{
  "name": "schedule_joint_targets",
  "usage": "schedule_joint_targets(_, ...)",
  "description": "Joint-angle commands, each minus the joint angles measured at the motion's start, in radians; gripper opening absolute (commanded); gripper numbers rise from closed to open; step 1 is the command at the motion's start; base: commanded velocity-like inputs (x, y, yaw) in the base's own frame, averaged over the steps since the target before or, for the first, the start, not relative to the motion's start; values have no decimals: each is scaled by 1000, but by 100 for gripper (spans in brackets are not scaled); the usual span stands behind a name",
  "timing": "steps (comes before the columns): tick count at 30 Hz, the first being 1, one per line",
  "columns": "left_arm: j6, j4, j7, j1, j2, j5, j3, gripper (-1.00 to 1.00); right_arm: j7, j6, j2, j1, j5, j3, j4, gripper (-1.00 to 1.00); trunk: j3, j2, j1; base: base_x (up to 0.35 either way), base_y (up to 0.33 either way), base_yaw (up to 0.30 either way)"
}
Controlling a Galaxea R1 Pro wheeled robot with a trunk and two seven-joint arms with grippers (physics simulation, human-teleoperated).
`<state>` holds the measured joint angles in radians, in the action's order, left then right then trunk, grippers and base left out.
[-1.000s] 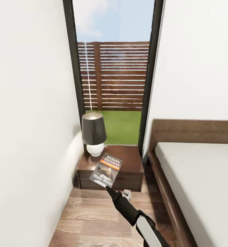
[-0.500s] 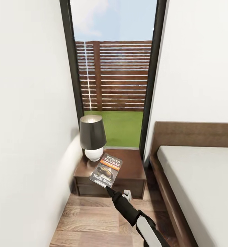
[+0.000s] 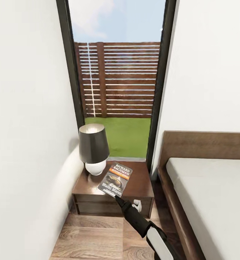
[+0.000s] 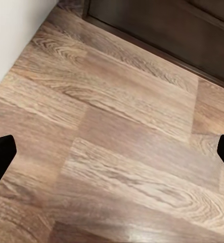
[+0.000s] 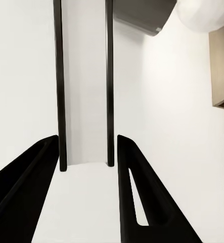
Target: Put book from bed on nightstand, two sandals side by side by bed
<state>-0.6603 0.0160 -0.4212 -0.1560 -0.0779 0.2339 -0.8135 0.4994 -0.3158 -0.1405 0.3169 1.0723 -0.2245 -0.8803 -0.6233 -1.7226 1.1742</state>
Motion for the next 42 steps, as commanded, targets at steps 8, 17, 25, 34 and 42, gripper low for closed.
schedule_joint_targets(8, -2, -1, -4, -1, 0, 7, -9, 100, 0, -6, 2, 1, 14, 4, 0, -100, -1, 0, 0, 239, -85, 0)
schedule_joint_targets(17, -2, -1, -4, -1, 0, 7, -9, 100, -4, -6, 4, 1, 14, 6, 0, -100, -1, 0, 0, 238, -39, 0)
schedule_joint_targets(25, -2, -1, -4, -1, 0, 7, -9, 100, -7, -6, 3, 1, 12, 47, 2, -100, -1, 0, 0, 238, -3, 0)
schedule_joint_targets(34, -2, -1, -4, -1, 0, 7, -9, 100, -8, -8, 2, 1, 11, 68, 3, -100, -1, 0, 0, 238, 0, 0)
schedule_joint_targets(42, -2, -1, -4, -1, 0, 7, -9, 100, -9, -8, 2, 1, 11, 71, 3, -100, -1, 0, 0, 233, 0, 0)
